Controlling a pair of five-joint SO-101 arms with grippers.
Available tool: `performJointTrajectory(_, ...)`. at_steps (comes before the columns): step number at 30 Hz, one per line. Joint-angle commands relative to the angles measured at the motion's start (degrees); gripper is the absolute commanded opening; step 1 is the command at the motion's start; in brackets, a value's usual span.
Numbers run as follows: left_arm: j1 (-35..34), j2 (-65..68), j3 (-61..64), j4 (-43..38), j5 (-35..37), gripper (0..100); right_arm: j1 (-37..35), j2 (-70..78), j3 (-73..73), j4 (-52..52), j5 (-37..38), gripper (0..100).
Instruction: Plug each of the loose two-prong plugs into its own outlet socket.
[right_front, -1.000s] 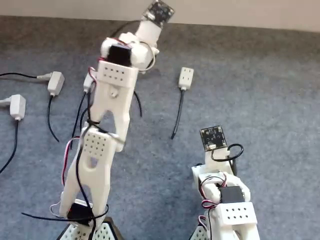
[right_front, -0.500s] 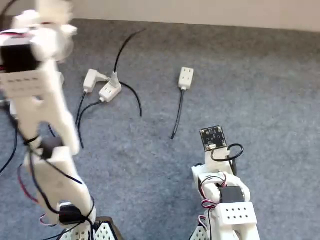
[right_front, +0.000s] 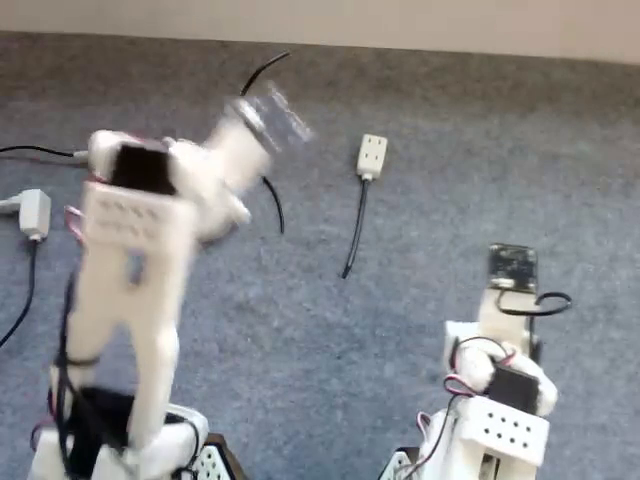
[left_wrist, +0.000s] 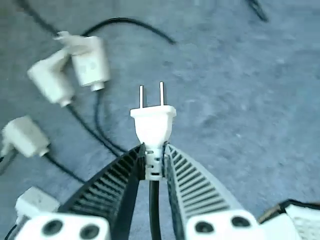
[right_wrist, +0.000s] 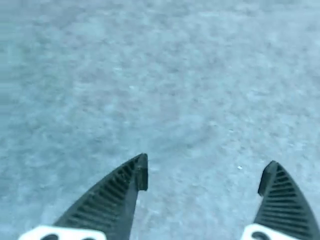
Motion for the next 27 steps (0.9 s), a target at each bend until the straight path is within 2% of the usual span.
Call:
performJointTrajectory(1,17.5,-12.7,18.3,-3.2,-1.0,1,5.1,-0.7,-5.1,1.5,4.6,33.6)
performJointTrajectory(4,24.9,-15.1,25.5,-11.0,2.2,1,7.7,-0.7,-8.2,6.3,4.8,33.6)
performJointTrajectory(9,32.6,-12.3,35.2,-23.5,3.4,1,8.0,-0.7,-13.7,13.1,5.0,33.6)
performJointTrajectory(15,42.0,-5.0,36.3,-34.8,8.7,1,8.0,-0.7,-14.3,13.1,4.7,33.6)
performJointTrajectory(19,45.1,2.9,32.5,-38.4,9.5,1,8.3,-0.7,-14.3,13.1,4.7,33.6)
performJointTrajectory(24,47.2,13.7,25.1,-38.8,9.5,1,8.1,-0.7,-14.3,13.1,4.8,33.6)
performJointTrajectory(27,47.1,16.7,22.7,-38.8,9.5,8,8.1,-0.7,-14.3,13.1,4.9,33.6)
